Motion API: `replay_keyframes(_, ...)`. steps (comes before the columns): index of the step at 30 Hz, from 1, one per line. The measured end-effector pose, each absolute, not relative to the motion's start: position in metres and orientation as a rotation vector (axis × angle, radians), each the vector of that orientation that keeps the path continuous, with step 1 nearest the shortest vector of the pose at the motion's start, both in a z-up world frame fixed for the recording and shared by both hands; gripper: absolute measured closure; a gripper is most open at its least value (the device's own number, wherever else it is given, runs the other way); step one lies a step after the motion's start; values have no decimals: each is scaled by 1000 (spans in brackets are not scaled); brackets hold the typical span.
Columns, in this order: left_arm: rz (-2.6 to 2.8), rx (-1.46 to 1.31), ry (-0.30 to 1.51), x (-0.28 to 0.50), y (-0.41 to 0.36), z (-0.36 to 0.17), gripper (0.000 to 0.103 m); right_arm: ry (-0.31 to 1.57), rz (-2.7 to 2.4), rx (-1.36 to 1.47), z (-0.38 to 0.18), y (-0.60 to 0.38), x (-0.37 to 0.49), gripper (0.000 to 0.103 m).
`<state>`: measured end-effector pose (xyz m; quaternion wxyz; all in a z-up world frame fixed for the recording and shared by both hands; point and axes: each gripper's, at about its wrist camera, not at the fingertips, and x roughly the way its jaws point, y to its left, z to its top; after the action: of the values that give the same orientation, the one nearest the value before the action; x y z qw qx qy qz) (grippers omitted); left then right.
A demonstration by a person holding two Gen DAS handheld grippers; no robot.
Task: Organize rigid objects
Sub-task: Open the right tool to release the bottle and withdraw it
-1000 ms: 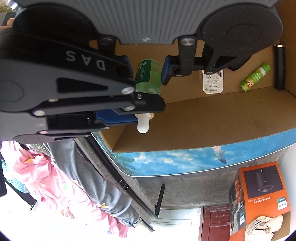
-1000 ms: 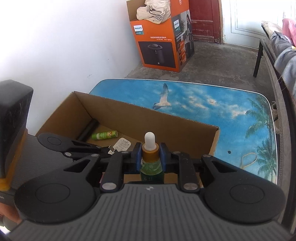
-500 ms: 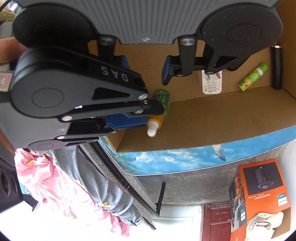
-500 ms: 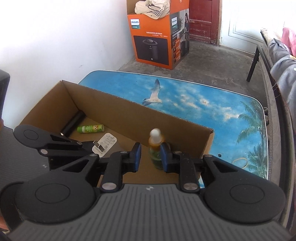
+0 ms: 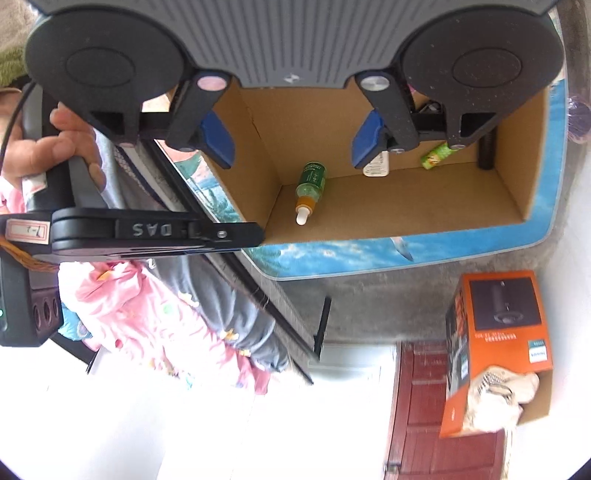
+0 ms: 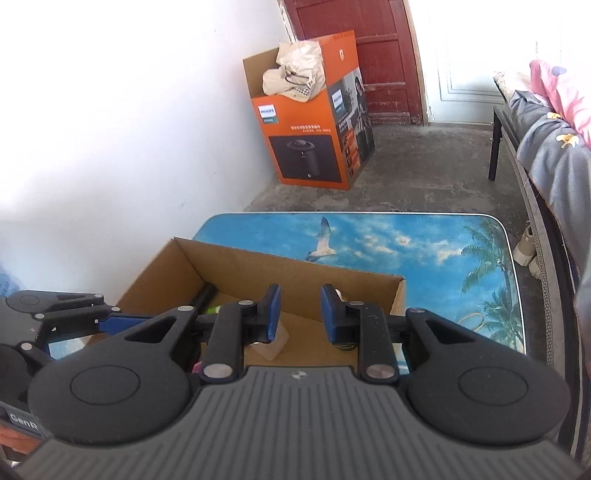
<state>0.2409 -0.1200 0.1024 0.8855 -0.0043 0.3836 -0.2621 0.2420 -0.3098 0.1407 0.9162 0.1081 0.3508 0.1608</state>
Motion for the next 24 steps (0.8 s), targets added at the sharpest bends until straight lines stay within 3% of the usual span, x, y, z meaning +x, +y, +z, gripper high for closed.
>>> replay_keyframes(6,-526,-42,701,176,-71,120,16,631,402,320,164,-309,164,78)
replay_keyframes(10,-491,-78,675,135,-41,111,15,617,455,366,158,-298,110,75)
replay_keyframes(17,-419,-46,704,96,-18,62,14,708,521,437,111,-252,67,75)
replay_keyframes(24,-350,-2,741,90,-18,4,14,814,555,474,61,-189,89,75)
